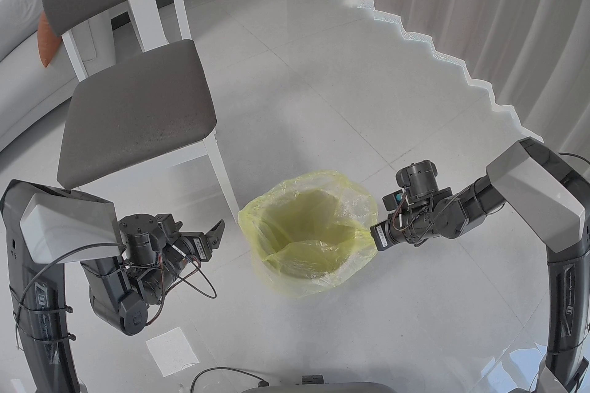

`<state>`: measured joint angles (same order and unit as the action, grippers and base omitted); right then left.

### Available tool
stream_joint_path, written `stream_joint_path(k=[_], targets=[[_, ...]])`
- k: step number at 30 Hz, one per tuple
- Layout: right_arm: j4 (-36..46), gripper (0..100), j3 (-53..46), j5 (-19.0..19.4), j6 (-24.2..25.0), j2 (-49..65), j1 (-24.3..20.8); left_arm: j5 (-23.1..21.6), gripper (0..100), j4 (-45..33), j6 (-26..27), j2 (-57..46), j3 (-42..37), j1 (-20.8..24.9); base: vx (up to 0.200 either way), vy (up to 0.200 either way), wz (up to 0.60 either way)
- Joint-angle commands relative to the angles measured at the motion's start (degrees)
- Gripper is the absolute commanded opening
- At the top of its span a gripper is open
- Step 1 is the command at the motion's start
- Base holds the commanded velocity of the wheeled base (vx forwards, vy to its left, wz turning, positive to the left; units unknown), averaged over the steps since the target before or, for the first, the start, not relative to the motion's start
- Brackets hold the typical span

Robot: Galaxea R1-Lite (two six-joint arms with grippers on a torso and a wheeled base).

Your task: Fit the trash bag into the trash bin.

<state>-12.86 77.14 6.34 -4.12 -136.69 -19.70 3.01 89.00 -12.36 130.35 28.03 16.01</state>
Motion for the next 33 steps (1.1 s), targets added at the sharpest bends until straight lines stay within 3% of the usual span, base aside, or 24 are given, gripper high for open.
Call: stream_joint_path(k=[1,10,24,33], targets=[[-0.32,0,2.31,0.08,-0.01,-4.11,-0.34,0.24,100,0.91,-0.03,0.08,-0.25,-0.01,0.0,0.0,0.0],[-0.41,0,4.16,0.08,0.25,-5.95,-1.31,-0.37,100,-0.23,0.14,0.34,4.41,0.08,0.0,0.0,0.0],[-0.32,0,2.14,-0.01,0.17,-3.05,-1.39,-1.43,100,-14.38,2.52,5.17,20.58,2.54,0.0,0.0,0.0],[-0.32,0,2.31,-0.01,0.25,-2.0,-1.04,-2.22,100,-15.79,2.61,9.04,23.48,3.24,0.0,0.0,0.0]])
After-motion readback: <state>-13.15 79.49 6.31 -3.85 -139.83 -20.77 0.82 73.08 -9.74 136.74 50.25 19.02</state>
